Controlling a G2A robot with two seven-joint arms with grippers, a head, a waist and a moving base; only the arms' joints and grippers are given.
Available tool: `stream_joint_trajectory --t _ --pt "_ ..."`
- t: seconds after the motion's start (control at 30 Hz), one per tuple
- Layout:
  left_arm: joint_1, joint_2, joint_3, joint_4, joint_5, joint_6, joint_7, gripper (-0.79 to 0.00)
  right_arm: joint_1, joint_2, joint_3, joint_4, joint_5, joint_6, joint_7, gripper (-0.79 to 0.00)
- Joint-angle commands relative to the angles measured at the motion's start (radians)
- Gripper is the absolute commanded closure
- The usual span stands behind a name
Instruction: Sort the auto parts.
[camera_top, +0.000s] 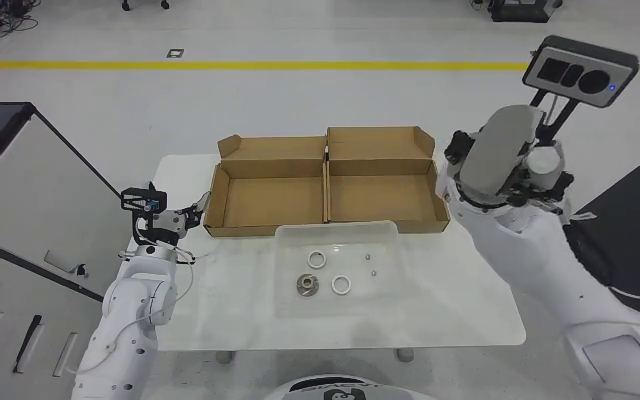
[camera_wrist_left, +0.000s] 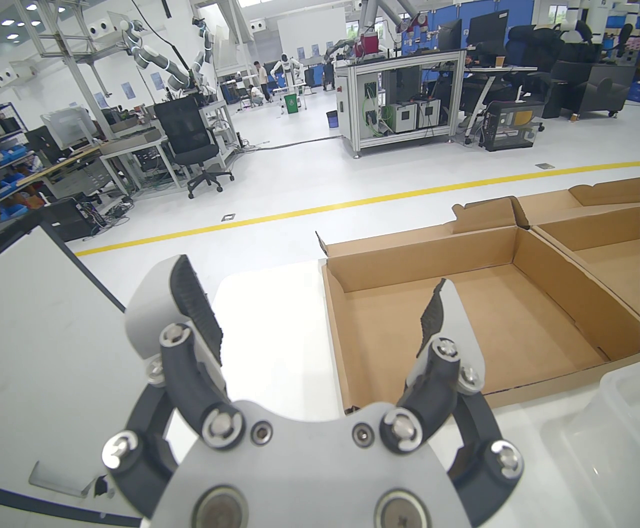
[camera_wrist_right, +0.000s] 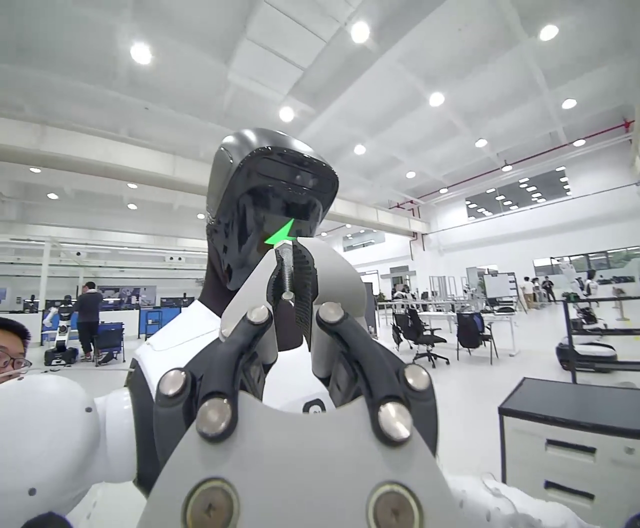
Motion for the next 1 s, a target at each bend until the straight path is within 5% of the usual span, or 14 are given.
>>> stream_joint_trajectory --t 0.0,0.7,0.97 --pt "0.000 0.000 0.000 0.000 0.000 0.000 0.000 -0.785 -0.002 -0.005 0.004 0.004 0.015 0.000 0.010 0.000" --pt "0.000 0.000 0.000 0.000 0.000 0.000 0.000 -0.785 -0.004 -0.033 0.109 0.034 -0.342 0.229 -0.001 0.000" --pt "0.000 0.000 0.000 0.000 0.000 0.000 0.000 -0.785 -0.039 -0.048 0.119 -0.006 -0.283 0.196 -0.051 0.000"
